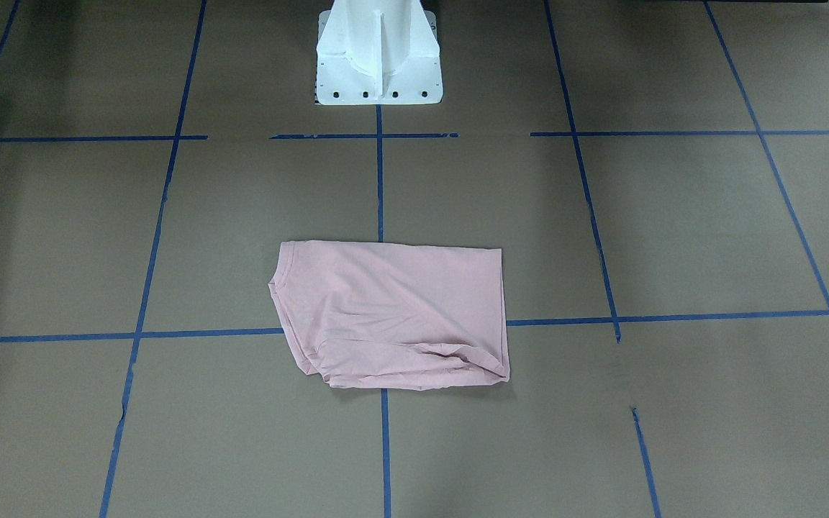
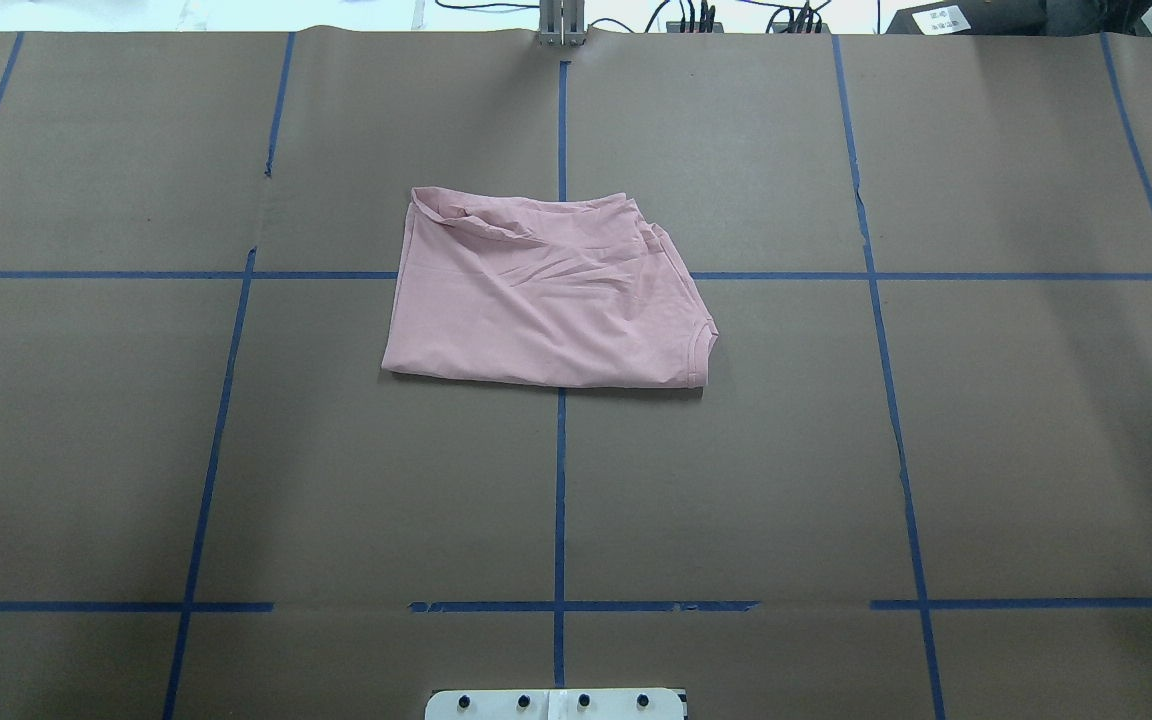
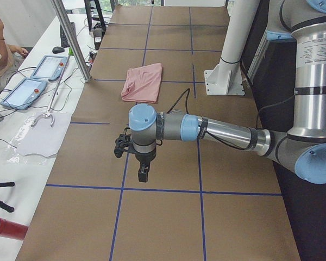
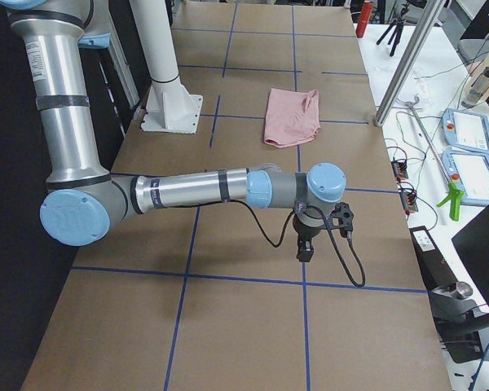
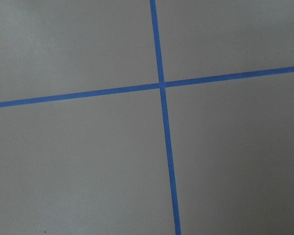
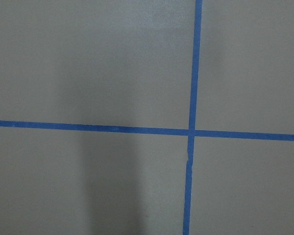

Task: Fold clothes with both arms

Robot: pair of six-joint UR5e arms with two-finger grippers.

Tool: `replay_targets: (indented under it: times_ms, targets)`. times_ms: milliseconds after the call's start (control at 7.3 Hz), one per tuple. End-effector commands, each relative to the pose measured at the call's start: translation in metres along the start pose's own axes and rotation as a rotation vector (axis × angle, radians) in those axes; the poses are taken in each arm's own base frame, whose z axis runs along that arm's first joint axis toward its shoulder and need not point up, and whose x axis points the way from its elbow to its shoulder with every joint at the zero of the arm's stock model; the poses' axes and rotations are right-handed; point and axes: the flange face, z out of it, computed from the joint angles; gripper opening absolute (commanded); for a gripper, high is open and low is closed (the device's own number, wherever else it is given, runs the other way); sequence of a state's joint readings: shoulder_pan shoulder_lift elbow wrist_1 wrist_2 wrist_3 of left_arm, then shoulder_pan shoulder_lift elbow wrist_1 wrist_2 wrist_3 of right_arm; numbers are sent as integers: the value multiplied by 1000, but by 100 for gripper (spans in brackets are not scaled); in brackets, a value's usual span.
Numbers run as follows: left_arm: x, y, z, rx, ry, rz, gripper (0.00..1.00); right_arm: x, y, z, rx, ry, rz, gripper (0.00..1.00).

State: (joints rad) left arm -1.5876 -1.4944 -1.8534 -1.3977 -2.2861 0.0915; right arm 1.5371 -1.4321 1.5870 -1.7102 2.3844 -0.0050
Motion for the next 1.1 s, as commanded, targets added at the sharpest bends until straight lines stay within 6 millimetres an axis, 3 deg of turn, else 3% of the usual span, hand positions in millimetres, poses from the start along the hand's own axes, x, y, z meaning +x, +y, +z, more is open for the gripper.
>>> replay_targets:
  times_ms: [0, 960]
  targets:
    - [-2, 3, 3, -5, 5, -4, 100, -2, 2, -2, 18, -4, -20, 100]
    - [-1, 2, 2, -2, 4, 0, 100, -1, 5, -2, 18, 7, -25, 100]
